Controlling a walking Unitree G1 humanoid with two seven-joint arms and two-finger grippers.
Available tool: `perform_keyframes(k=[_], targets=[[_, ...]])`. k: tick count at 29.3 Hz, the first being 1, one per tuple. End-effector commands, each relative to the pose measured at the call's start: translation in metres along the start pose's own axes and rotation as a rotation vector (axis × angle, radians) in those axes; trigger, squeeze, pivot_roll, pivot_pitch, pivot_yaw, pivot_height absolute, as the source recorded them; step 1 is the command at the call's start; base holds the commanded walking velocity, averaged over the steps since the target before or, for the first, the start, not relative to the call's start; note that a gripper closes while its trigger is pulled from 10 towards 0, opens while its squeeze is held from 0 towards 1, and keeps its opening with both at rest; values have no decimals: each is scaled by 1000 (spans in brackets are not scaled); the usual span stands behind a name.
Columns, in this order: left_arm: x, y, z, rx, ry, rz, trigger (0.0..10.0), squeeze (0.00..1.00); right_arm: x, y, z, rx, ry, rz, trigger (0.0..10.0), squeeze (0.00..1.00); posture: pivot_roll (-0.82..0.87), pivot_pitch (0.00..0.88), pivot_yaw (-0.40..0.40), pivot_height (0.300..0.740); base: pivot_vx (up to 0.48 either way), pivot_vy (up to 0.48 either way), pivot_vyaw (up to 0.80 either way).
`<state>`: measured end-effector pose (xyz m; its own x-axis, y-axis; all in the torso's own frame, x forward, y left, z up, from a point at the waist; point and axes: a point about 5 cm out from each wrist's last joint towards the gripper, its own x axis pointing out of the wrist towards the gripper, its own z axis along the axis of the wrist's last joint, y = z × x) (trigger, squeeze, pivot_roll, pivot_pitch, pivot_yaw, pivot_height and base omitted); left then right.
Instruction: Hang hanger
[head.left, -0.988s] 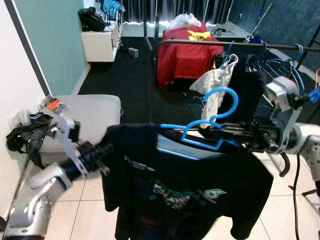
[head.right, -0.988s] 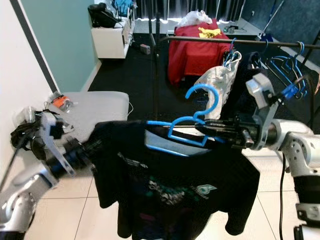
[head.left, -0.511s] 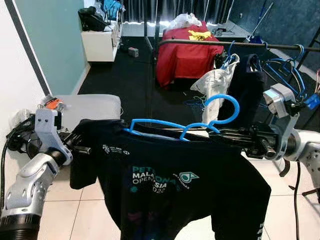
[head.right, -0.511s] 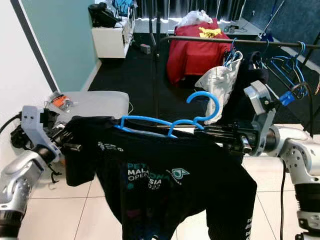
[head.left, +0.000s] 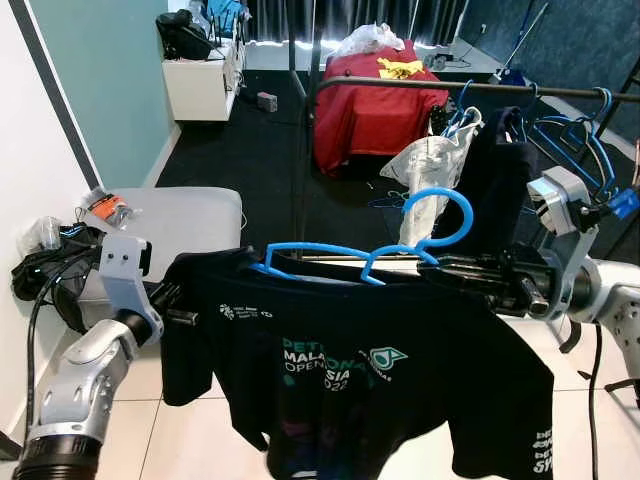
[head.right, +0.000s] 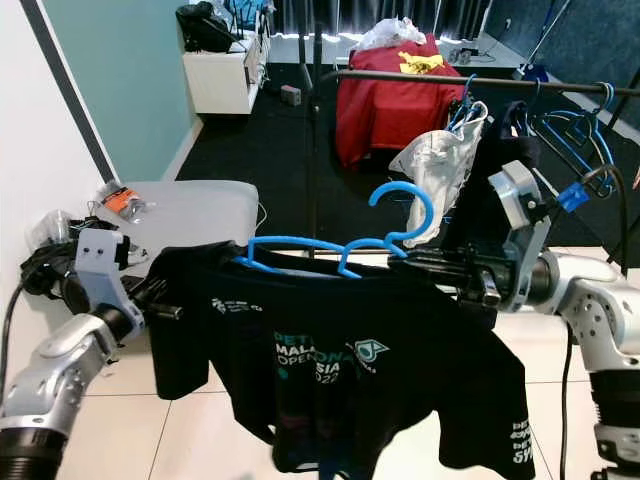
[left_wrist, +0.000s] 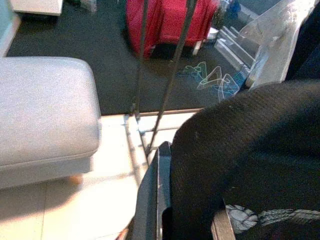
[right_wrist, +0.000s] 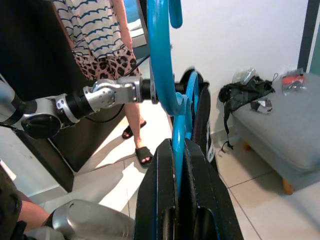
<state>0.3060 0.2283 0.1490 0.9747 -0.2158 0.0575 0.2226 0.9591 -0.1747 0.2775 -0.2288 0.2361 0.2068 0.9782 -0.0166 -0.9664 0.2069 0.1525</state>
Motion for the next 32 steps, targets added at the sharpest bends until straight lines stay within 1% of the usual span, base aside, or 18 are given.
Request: perform_keyframes(k=[1,2,3,6,7,8,10,11,13,15,16,17,20,25,27,30,31,32], targets=[[-2,-7,26,-45,-145,-82,3294,0,-4,2,3,-27,11,1,10000,0,-83,0,-25,740,0,0,0],[-2,-14,32,-64,-180,-138,3294,0,-3,2,2,-28,17,-6,10000,0,-83,0,-25,740,0,0,0],[-2,-14,32,-64,-180,-138,3294,0,-3,2,2,-28,17,-6,10000,0,-83,0,-25,740,0,0,0],[-2,-23,42,-85,-222,-205,3412,0,-2,-1,-1,-31,32,-24,10000,0,-82,0,-23,740,0,0,0],[-2,-26,49,-101,-254,-233,1961,0,-1,-3,-3,-29,43,-39,10000,0,-81,0,-22,740,0,0,0],[-3,-27,56,-118,-286,-256,1059,0,0,-4,-7,-23,55,-51,10000,0,-81,0,-20,740,0,0,0],[-3,-28,61,-128,-306,-267,1059,0,1,-4,-9,-18,63,-59,10000,0,-81,0,-20,740,0,0,0],[-4,-29,65,-145,-324,-288,0,0,2,-6,-13,-16,86,-85,10000,0,-81,0,-20,740,0,0,0],[-5,-34,71,-167,-337,-339,0,0,3,-12,-19,-47,114,-153,10000,0,-80,0,-21,740,0,0,0],[-5,-34,71,-167,-337,-339,0,0,3,-12,-19,-47,114,-153,10000,0,-80,0,-21,740,0,0,0],[-6,-39,71,-165,-329,-377,0,0,5,-16,-16,-64,88,-188,10000,0,-80,0,-21,740,0,0,0],[-6,-39,71,-165,-329,-377,0,0,5,-16,-16,-64,88,-188,10000,0,-80,0,-21,740,0,0,0],[-10,-48,70,-176,-316,-442,0,0,12,-25,-6,-125,-11,-281,10000,0,-83,0,-23,740,0,0,0],[-12,-58,72,-201,-316,-504,0,0,17,-28,-8,-136,-14,-311,10000,0,-82,0,-27,740,0,0,0],[-12,-64,69,-170,-282,-522,0,0,22,-28,-6,-153,-55,-320,10000,0,-80,0,-27,740,0,0,0],[-11,-65,65,-147,-251,-511,0,0,25,-28,-3,-153,-88,-310,10000,0,-81,0,-27,740,0,0,0],[-9,-66,59,-111,-226,-493,1020,0,27,-26,-2,-148,-90,-289,10000,0,-84,0,-28,740,0,0,0],[-9,-66,59,-111,-226,-493,1020,0,27,-26,-2,-148,-90,-289,10000,0,-84,0,-28,740,0,0,0]])
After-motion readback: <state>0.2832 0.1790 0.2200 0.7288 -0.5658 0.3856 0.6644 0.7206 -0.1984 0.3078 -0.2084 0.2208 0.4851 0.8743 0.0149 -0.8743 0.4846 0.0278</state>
